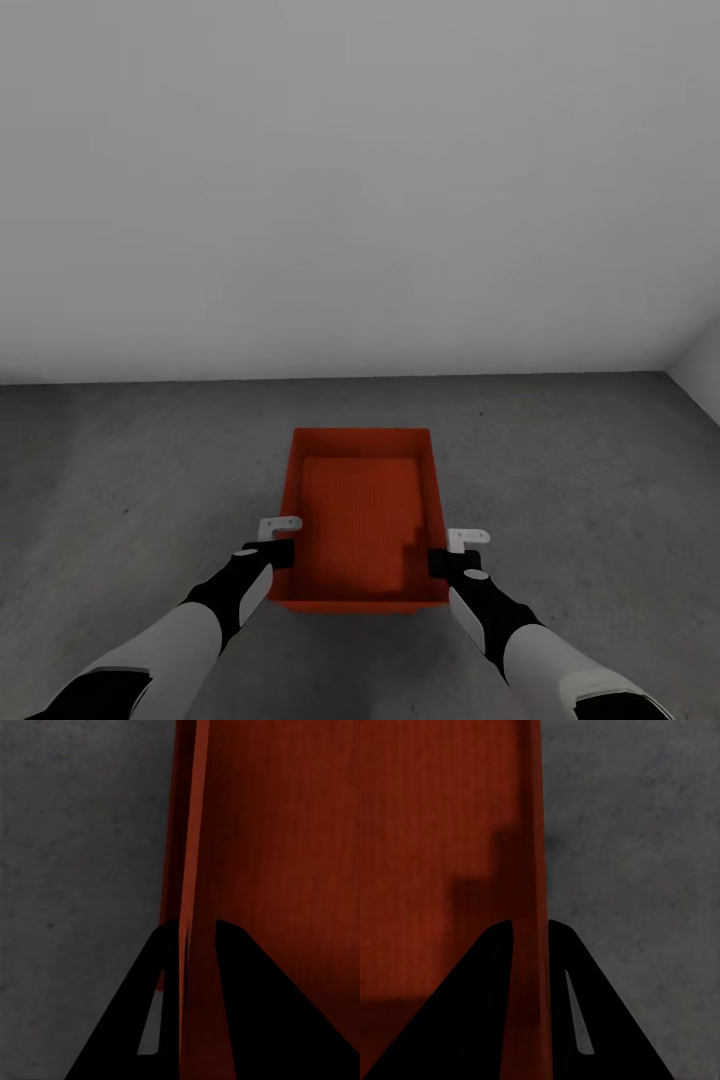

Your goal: Move the two storage containers from the living room to the garage. In the garage, place one container on the floor and stack the other container on top of it (either order is fine).

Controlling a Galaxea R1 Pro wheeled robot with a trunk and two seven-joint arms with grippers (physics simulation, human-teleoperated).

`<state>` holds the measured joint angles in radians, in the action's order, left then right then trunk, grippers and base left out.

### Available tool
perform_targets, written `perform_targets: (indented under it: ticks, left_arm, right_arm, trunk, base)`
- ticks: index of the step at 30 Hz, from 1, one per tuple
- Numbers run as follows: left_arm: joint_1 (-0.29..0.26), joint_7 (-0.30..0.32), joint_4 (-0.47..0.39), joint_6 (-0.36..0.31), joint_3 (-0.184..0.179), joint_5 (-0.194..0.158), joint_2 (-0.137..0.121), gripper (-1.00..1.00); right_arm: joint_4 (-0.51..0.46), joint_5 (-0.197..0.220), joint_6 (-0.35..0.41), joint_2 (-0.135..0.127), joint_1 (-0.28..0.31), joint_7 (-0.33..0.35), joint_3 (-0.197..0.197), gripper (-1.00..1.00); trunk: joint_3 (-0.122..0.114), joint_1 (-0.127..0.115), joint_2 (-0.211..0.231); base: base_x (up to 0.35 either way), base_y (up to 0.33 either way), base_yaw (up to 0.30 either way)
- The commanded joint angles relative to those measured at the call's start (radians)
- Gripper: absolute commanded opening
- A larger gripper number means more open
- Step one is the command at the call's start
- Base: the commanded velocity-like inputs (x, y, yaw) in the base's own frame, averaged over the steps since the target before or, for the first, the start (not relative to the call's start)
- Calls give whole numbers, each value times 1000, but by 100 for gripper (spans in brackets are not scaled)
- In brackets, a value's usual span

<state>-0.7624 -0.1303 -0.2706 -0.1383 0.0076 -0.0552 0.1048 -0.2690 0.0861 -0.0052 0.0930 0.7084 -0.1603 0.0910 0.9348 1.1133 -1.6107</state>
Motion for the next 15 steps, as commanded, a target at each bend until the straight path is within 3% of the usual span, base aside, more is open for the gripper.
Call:
perform_targets:
  ticks: [1,15]
  left_arm:
    - [0,-31,-6,5,22,19,1,-100]
    - [0,-31,-5,5,22,20,1,-100]
  right_arm:
    - [2,16,-1,0,0,-7,-19,-100]
    - [2,17,-1,1,0,-7,-19,-100]
  trunk:
    - [1,0,0]
    - [1,0,0]
  base:
    - [0,0,0]
    - [0,0,0]
